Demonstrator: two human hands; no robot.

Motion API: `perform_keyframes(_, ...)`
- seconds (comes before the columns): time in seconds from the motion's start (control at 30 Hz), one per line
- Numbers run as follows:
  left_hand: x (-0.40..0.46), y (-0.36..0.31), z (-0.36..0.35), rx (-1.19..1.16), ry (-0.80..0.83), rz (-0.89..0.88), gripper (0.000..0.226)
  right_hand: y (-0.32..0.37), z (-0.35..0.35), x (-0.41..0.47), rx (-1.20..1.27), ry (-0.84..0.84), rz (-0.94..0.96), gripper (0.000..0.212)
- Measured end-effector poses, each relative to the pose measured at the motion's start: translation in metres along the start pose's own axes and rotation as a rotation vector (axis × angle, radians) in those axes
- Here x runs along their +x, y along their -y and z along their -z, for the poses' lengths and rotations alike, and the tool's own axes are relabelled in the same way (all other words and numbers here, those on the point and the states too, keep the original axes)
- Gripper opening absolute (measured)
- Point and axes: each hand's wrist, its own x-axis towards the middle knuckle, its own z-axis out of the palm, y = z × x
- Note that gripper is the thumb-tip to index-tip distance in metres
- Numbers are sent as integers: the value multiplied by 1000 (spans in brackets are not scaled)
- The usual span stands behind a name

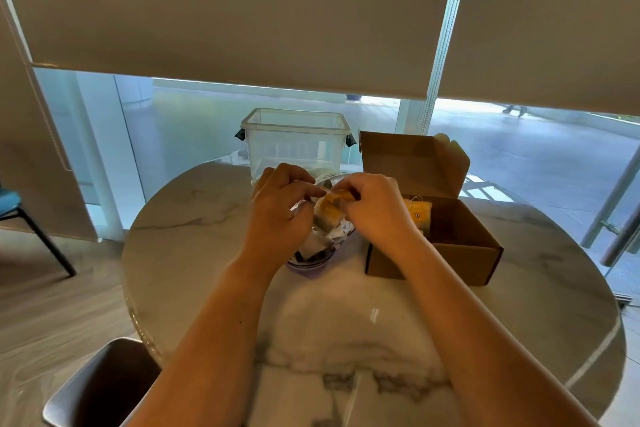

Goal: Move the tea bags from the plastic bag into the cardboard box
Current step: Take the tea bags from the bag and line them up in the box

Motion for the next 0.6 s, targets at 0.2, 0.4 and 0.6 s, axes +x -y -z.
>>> perform_keyframes(0.2, -1, -25, -7, -66, 42, -133, 22, -7, 33, -6, 511, 75, -162, 19)
perform_keyframes(0.4, -8, -52, -17, -297, 249, 181, 40, -26, 55, -10, 661, 107, -166, 21)
perform_keyframes(0.6, -8, -49, -27, -379, 325, 397, 35, -38, 55, -9, 622, 107, -228, 22)
